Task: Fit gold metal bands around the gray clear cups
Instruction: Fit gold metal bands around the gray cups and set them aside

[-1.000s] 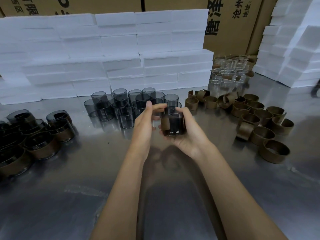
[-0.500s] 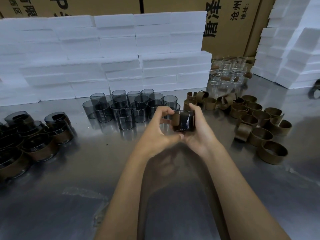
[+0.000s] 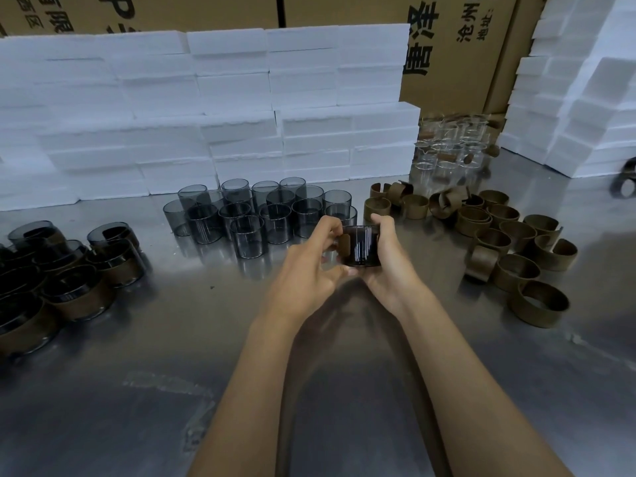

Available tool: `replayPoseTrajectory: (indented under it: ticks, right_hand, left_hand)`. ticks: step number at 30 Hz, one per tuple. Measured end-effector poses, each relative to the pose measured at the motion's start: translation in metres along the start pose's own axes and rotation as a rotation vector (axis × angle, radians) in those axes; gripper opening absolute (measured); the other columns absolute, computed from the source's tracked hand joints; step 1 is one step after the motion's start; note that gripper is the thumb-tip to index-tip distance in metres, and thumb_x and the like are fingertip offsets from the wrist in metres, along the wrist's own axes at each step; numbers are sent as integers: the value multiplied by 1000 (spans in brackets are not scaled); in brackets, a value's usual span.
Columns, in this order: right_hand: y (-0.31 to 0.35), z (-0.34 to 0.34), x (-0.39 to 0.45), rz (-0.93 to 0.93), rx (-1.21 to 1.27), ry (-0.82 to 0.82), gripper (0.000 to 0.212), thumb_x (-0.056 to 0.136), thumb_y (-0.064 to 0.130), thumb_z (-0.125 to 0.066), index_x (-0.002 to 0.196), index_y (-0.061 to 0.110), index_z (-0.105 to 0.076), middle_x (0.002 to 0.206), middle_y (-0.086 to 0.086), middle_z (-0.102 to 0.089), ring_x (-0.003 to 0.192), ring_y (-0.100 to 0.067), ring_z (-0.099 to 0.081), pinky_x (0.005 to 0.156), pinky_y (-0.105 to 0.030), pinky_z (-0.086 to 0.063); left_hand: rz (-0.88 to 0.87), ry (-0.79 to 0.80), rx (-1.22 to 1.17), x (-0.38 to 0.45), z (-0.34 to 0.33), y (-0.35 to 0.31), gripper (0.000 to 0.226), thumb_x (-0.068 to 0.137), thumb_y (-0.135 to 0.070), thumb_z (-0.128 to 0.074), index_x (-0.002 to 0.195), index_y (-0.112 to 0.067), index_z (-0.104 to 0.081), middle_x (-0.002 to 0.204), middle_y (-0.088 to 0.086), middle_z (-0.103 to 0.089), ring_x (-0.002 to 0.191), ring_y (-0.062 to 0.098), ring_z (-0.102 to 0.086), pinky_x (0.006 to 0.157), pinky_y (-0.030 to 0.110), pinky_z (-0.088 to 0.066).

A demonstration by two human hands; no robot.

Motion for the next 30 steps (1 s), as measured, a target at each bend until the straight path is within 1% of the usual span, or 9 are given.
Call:
replayPoseTrajectory:
  ticks: [5, 8, 14, 17, 20, 23, 25, 27, 30]
  right_hand:
    - [-2, 0, -1, -8, -15, 7, 54, 104, 44, -41, 130, 0, -58, 97, -20, -67, 82, -30, -62, 44, -29, -46]
    - [-2, 1, -1, -8, -8, -6, 53, 104, 43, -40, 136, 2, -53, 101, -21, -66, 83, -31, -64, 45, -29, -47]
    - [-3, 2, -2, -30, 9, 10, 51, 104, 49, -42, 118, 3, -59, 85, -16, -73, 68, -25, -69, 51, -30, -49]
    - [0, -4, -3, -14, 29, 57, 60, 103, 58, -39, 117, 5, -64, 95, -16, -73, 72, -21, -68, 53, -25, -46]
    - [1, -10, -4, -19, 85, 118, 66, 105, 61, -30, 122, 7, -66, 102, -13, -74, 80, -19, -65, 60, -24, -42]
    - [4, -8, -6, -33, 203, 162, 55, 108, 48, -32, 112, 6, -68, 101, -16, -74, 78, -21, -67, 58, -25, -46]
    - [2, -12, -10, -66, 253, 222, 50, 104, 41, -40, 118, 2, -67, 113, -22, -70, 90, -29, -70, 78, -31, -53]
    - [-3, -20, -18, -133, 253, 277, 55, 97, 40, -46, 128, -2, -63, 125, -29, -64, 103, -37, -68, 101, -39, -50]
    - [1, -20, -20, -102, 282, 223, 49, 103, 35, -47, 130, -4, -59, 123, -29, -63, 104, -37, -68, 102, -38, -52]
  left_hand:
    - [-17, 18, 5, 0, -1, -1, 56, 87, -22, -81, 112, -44, -36, 127, -13, -68, 123, 4, -59, 102, 36, -50]
    - [-23, 22, 0, 0, -2, -1, 57, 87, -21, -80, 109, -46, -34, 125, -10, -69, 121, 5, -60, 97, 31, -48]
    - [8, 11, -23, 2, -5, 3, 54, 88, -18, -79, 110, -43, -36, 125, -12, -68, 116, 5, -60, 92, 28, -47]
    - [4, -41, -4, 3, -5, 0, 60, 86, -18, -80, 122, -43, -39, 126, -19, -61, 116, -2, -54, 91, 12, -42]
    - [-30, -106, 43, 5, -4, -3, 69, 84, -13, -80, 137, -40, -45, 135, -17, -56, 125, 5, -48, 100, 18, -36]
    - [47, -141, -207, 6, 0, 5, 66, 81, 0, -79, 127, -37, -48, 127, -11, -63, 122, 3, -54, 94, 12, -39]
    - [96, -100, -428, 8, -2, 11, 65, 82, 8, -77, 123, -31, -47, 121, -9, -68, 112, -7, -60, 90, 8, -42]
    - [135, -76, -495, 8, -3, 14, 64, 84, 8, -75, 128, -28, -47, 124, -9, -66, 110, -5, -61, 95, 15, -45]
    - [200, -129, -343, 8, 3, 22, 72, 87, -9, -79, 146, -31, -45, 140, -3, -54, 134, 13, -48, 113, 34, -39]
Point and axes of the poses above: each hand's wrist, its own x-axis towards the middle knuckle, its own z-axis out of the back of the hand, y = z × x, the point moved 8 cm from there along x, towards the middle knuckle
